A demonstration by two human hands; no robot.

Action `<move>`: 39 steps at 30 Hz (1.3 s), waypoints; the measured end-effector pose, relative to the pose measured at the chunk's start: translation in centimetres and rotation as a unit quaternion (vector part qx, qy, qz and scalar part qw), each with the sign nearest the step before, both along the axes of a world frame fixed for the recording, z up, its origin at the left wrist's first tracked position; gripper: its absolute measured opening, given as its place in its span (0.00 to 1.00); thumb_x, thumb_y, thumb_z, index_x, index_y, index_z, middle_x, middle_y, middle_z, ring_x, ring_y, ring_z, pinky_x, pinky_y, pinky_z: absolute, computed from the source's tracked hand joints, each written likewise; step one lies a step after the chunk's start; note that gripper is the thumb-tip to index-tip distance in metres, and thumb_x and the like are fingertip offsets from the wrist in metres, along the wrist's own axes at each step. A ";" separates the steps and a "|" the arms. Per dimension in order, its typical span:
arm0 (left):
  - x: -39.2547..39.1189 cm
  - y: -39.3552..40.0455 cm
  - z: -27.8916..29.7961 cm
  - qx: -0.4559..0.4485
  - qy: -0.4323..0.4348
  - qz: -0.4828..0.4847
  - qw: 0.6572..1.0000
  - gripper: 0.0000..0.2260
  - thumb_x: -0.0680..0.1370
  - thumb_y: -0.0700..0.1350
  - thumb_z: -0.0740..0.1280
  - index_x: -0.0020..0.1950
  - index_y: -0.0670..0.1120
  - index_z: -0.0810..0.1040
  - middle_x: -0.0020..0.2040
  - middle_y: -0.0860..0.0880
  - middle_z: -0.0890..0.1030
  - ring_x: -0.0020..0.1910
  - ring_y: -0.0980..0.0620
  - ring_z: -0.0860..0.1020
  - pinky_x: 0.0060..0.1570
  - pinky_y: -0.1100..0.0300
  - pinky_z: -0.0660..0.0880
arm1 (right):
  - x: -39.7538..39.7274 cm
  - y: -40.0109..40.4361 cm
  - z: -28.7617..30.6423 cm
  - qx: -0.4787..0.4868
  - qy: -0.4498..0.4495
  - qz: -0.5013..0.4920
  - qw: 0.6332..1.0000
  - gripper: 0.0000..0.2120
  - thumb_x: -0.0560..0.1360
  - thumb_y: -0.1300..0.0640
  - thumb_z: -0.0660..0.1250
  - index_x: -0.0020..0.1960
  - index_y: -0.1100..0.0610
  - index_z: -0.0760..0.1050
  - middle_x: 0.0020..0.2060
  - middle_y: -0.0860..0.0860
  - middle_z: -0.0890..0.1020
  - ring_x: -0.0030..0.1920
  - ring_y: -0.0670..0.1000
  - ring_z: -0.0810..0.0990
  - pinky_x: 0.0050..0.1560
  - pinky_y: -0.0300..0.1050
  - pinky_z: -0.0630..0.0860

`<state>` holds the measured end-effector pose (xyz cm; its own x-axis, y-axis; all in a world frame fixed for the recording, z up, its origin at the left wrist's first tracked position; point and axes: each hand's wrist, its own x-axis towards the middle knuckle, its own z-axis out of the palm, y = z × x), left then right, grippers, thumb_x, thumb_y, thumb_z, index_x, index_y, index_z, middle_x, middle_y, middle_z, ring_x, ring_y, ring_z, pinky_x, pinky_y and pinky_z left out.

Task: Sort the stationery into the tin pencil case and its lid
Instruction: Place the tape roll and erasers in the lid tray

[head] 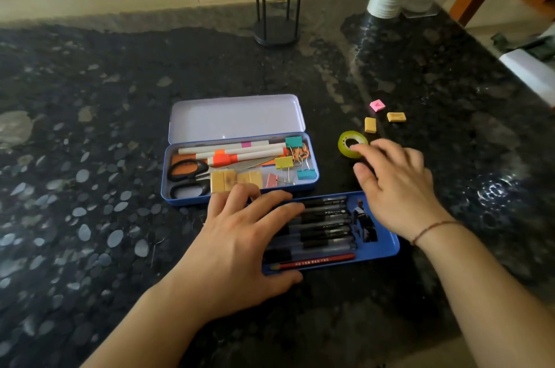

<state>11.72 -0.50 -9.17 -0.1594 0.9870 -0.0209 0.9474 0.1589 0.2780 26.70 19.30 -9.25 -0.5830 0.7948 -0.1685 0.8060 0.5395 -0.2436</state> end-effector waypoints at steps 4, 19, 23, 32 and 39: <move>0.0 0.0 0.2 -0.007 -0.006 -0.001 1.000 0.35 0.65 0.71 0.64 0.70 0.61 0.64 0.69 0.61 0.68 0.66 0.54 0.63 0.62 0.53 0.59 | 1.4 0.0 1.0 0.068 0.031 -0.038 0.997 0.07 0.76 0.47 0.63 0.49 0.49 0.75 0.57 0.49 0.75 0.59 0.54 0.70 0.55 0.51 0.71; 0.7 0.1 0.4 -0.018 -0.004 0.005 1.000 0.38 0.65 0.70 0.63 0.73 0.60 0.60 0.68 0.60 0.67 0.66 0.54 0.63 0.63 0.53 0.58 | 4.9 -3.5 2.9 0.015 0.024 0.095 0.995 0.34 0.71 0.43 0.69 0.72 0.37 0.58 0.68 0.42 0.71 0.67 0.44 0.69 0.64 0.45 0.69; 0.7 0.2 0.4 -0.022 -0.008 0.005 1.000 0.38 0.65 0.70 0.63 0.73 0.60 0.59 0.69 0.60 0.66 0.67 0.55 0.62 0.64 0.52 0.59 | 4.9 -2.8 2.8 0.032 -0.022 0.094 0.995 0.35 0.72 0.41 0.67 0.74 0.36 0.53 0.74 0.43 0.63 0.73 0.45 0.61 0.68 0.47 0.65; 0.6 0.1 0.2 -0.013 -0.030 0.000 0.999 0.38 0.66 0.70 0.62 0.73 0.61 0.57 0.69 0.60 0.64 0.67 0.56 0.60 0.63 0.55 0.58 | 2.0 2.7 0.8 -0.003 0.131 0.062 0.989 0.21 0.79 0.55 0.60 0.71 0.45 0.66 0.72 0.42 0.66 0.70 0.47 0.62 0.68 0.41 0.58; 0.6 0.0 0.3 0.003 -0.039 0.007 0.999 0.36 0.67 0.68 0.61 0.73 0.61 0.56 0.70 0.61 0.61 0.68 0.55 0.59 0.65 0.53 0.59 | -2.6 6.7 -0.7 0.072 0.093 0.046 0.992 0.08 0.75 0.62 0.67 0.51 0.53 0.80 0.53 0.50 0.77 0.53 0.54 0.76 0.57 0.50 0.75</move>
